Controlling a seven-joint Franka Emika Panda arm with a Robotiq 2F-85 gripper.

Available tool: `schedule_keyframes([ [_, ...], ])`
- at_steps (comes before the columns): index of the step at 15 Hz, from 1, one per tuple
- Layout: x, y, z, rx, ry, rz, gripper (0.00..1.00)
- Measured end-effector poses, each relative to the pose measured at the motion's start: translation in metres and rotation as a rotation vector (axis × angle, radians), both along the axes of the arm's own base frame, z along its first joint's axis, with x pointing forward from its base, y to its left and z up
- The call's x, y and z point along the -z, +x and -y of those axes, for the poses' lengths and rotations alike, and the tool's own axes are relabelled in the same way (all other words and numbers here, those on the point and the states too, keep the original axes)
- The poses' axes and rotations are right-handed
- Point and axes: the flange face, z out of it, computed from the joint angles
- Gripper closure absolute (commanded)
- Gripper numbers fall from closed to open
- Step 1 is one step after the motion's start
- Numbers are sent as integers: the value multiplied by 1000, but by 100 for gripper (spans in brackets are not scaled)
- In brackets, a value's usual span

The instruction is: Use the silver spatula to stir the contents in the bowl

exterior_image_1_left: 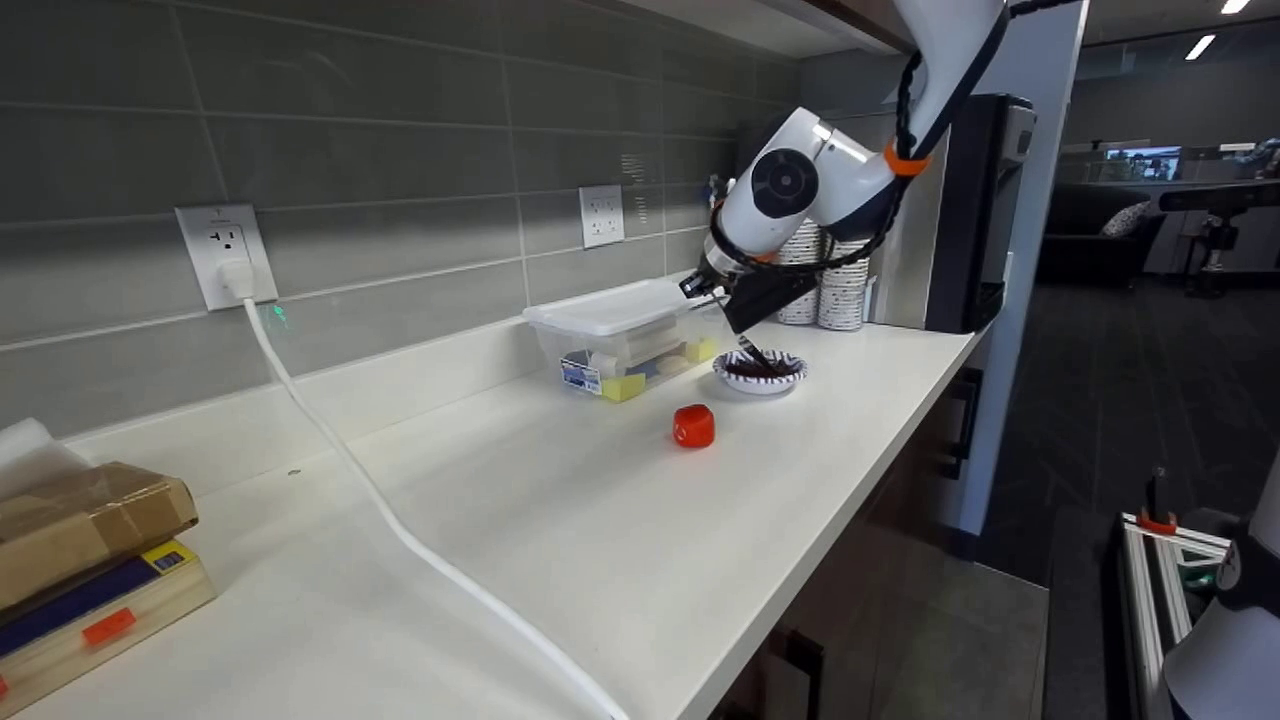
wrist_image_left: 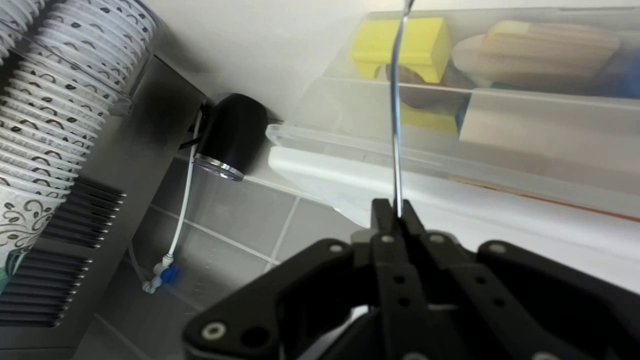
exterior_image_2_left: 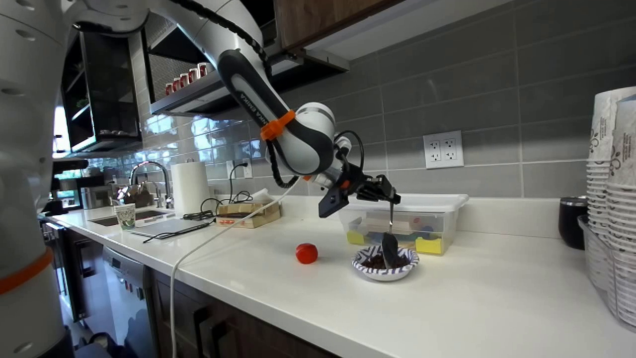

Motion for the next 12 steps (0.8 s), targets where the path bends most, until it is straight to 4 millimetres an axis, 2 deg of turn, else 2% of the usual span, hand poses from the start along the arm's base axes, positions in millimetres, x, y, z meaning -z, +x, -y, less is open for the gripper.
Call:
schedule_keyframes([
  [12,-9,11,-39,13,79,60,99],
])
